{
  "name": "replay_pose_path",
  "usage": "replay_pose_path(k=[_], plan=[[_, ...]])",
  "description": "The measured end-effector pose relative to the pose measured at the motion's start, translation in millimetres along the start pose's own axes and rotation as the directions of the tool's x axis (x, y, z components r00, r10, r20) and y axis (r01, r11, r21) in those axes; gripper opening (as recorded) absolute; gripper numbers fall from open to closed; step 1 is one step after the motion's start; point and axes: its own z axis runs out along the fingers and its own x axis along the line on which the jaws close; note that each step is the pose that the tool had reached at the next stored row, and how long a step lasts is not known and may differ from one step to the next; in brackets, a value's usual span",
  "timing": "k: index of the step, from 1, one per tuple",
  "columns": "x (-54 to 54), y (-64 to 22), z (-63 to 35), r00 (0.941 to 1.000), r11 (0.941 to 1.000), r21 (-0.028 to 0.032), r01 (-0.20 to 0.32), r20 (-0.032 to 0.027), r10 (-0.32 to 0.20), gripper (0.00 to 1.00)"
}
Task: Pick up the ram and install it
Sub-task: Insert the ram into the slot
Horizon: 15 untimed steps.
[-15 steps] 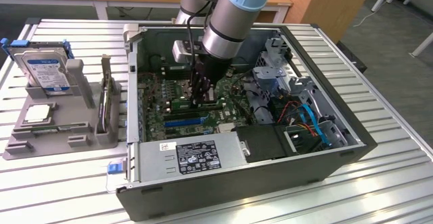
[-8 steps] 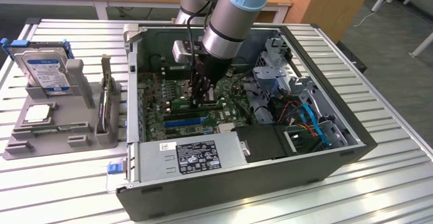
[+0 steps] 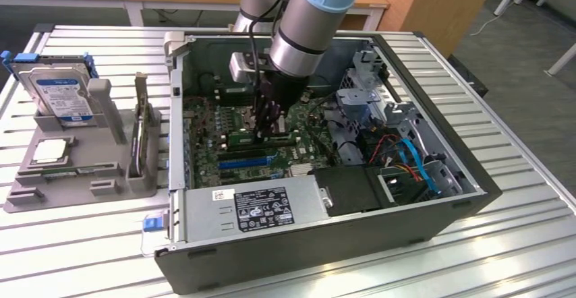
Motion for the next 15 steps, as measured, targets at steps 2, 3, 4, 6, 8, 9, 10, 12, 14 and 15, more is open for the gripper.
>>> replay_pose_path(k=[2,3,4,6,8,9,10,12,14,15], plan=[[0.0,0.0,0.0,1.0000,1.0000,0.0001,0.000,0.0001,0.000,0.14],[0.0,0.0,0.0,1.0000,1.0000,0.0001,0.000,0.0000,0.000,0.14],[0.0,0.0,0.0,1.0000,1.0000,0.0001,0.000,-0.0001,0.000,0.14],[0.0,0.1,0.0,1.0000,1.0000,0.0015,0.000,-0.0002,0.000,0.14],[0.0,0.1,0.0,1.0000,1.0000,0.0019,0.000,-0.0004,0.000,0.14],[0.1,0.0,0.0,1.0000,1.0000,0.0019,0.000,-0.0004,0.000,0.14],[0.1,0.0,0.0,1.0000,1.0000,0.0019,0.000,-0.0004,0.000,0.14],[0.1,0.0,0.0,1.0000,1.0000,0.0021,-0.002,0.0000,0.002,0.14],[0.0,0.0,0.0,1.0000,1.0000,0.0021,-0.004,0.0005,0.004,0.14],[0.1,0.0,0.0,1.0000,1.0000,0.0021,-0.006,0.0010,0.006,0.14]])
